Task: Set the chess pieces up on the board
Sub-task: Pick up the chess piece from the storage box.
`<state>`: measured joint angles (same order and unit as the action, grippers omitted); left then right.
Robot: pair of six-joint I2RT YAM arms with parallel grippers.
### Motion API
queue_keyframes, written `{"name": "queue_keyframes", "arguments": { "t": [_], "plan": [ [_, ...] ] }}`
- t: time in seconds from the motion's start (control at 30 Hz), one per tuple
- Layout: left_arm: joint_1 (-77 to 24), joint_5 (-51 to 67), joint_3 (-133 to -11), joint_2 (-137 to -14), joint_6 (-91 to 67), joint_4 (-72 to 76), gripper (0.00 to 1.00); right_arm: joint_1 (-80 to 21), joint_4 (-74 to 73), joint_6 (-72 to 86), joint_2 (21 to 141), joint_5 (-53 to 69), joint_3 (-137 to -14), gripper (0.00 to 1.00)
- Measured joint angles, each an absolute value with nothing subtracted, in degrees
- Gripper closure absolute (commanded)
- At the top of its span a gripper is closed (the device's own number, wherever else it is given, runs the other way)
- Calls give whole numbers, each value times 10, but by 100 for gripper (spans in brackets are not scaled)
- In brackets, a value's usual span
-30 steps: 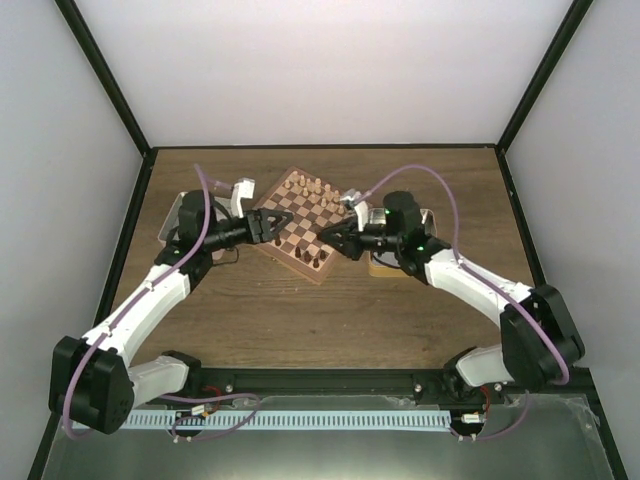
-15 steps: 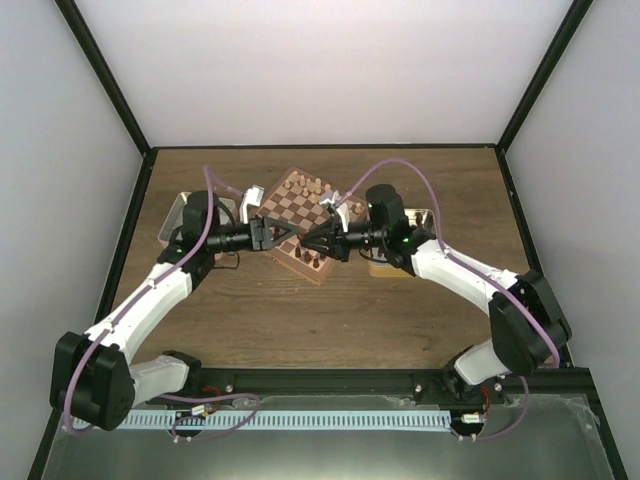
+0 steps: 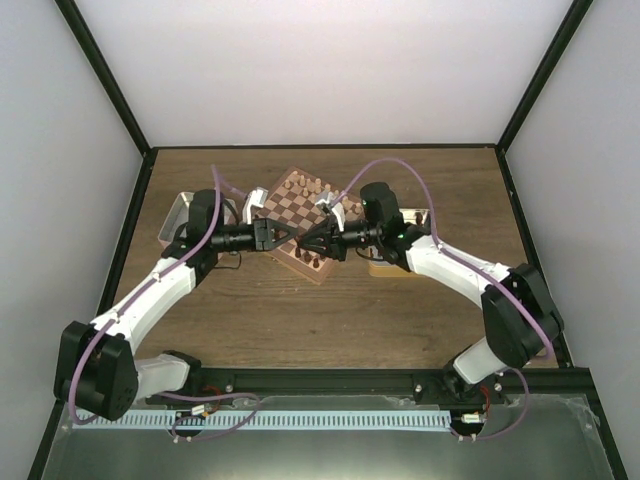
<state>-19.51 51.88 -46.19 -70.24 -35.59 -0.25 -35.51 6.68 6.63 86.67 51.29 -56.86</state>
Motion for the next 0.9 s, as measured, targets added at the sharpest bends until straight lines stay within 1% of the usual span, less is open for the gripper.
{"name": "queue_keyframes", "arguments": {
  "t": [0.13, 0.2, 0.23, 0.37, 0.5, 0.67, 0.77, 0.83, 0.9],
  "plan": [
    [-195, 517, -463, -703, -350, -6, 90, -355, 64, 64, 874, 514, -571, 94],
    [-195, 515, -464, -703, -345, -8, 95, -355, 59, 63, 876, 515, -573, 94],
    [-195, 514, -465, -703, -343, -9, 96, -355, 57, 62, 876, 515, -574, 95],
    [-196, 501, -466, -702, -329, -19, 96, -355, 48, 52, 876, 510, -575, 95],
    [-196, 457, -471, -693, -305, -45, 96, -356, 30, 39, 876, 489, -575, 95],
    [-196, 367, -486, -678, -269, -85, 96, -357, 9, 34, 876, 439, -575, 95],
    [-200, 301, -491, -676, -248, -105, 96, -358, 6, 41, 872, 391, -571, 94],
    [-212, 253, -495, -679, -235, -117, 96, -358, 9, 58, 860, 338, -558, 94],
    [-232, 201, -503, -693, -223, -124, 96, -358, 13, 71, 853, 309, -548, 94]
  ]
}}
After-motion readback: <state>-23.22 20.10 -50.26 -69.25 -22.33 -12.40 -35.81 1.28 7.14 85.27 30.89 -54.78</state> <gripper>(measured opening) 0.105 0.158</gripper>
